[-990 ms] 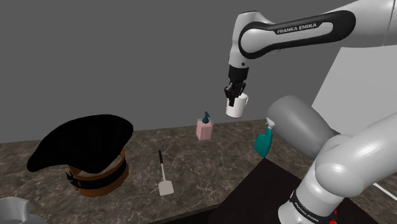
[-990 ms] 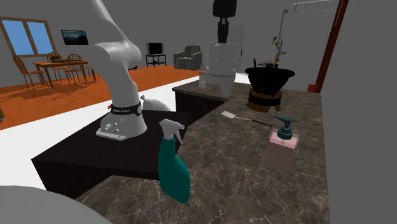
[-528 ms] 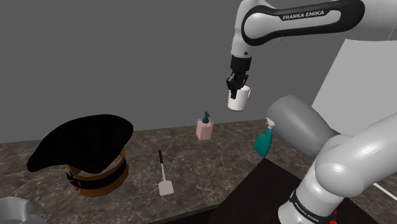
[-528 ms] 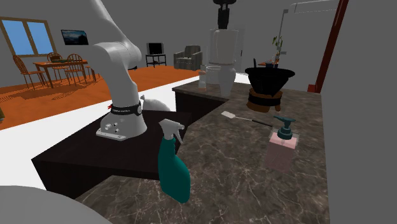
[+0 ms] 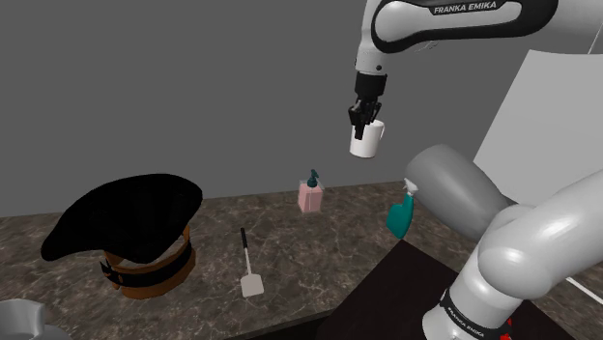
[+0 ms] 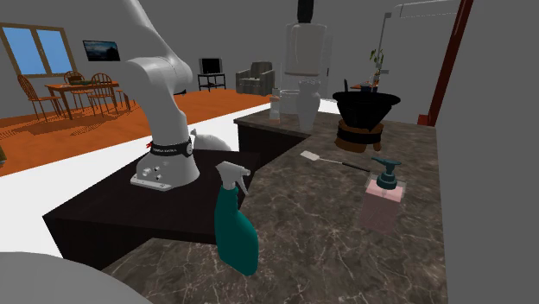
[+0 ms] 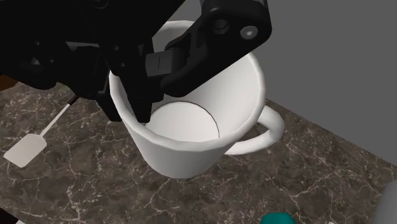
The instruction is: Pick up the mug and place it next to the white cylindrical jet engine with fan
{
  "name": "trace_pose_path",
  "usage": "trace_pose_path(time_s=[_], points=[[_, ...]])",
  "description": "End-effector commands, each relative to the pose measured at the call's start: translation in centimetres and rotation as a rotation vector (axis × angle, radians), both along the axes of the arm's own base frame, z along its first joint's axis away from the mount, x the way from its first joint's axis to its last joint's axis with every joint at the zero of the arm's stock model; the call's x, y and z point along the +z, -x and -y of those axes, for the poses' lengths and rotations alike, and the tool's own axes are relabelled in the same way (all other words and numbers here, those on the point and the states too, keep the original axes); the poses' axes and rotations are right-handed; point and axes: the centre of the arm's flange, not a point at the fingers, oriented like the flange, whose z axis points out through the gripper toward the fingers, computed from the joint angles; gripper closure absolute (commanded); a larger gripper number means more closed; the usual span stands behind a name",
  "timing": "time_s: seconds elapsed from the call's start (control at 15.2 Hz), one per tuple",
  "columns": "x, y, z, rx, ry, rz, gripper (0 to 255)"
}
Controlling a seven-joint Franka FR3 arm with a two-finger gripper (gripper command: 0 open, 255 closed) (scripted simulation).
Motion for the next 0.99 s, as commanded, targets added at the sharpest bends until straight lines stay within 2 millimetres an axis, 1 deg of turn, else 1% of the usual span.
trace_pose_path(time_s=[0.0, 0.92], points=[[0.3, -0.1, 2.4, 0.001, 0.0, 0.0, 255], [0.3, -1.4, 20.8, 0.001, 0.0, 0.0, 255]])
